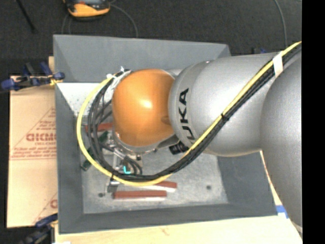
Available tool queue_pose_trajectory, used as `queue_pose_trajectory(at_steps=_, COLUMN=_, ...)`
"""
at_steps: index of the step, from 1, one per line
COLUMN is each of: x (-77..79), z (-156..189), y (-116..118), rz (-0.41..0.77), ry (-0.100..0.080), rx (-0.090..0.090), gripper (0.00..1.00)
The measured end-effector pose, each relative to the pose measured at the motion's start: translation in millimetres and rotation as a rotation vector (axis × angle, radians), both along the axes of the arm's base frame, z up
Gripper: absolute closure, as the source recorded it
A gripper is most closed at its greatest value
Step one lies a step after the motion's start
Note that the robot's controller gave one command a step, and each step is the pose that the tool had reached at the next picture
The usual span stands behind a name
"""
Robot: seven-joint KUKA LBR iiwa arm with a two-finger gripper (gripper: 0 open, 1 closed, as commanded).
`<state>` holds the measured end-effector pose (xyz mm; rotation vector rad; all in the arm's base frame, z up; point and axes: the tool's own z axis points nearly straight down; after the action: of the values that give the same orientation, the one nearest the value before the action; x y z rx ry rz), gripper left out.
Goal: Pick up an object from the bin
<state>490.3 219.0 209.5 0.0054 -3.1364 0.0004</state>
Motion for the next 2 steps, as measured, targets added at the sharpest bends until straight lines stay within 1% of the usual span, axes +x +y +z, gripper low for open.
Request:
queue_pose_trajectory(at_steps=1, x=2.1, z=4.0, y=-1.1, rz=-0.004, ry=-0.007, rx=0.002, gripper=0.0)
queue_pose_trajectory(at_steps=2, x=0.1, z=-55.4, y=-38.7, rz=0.1, ry=-0.01, rx=0.001, gripper=0.0)
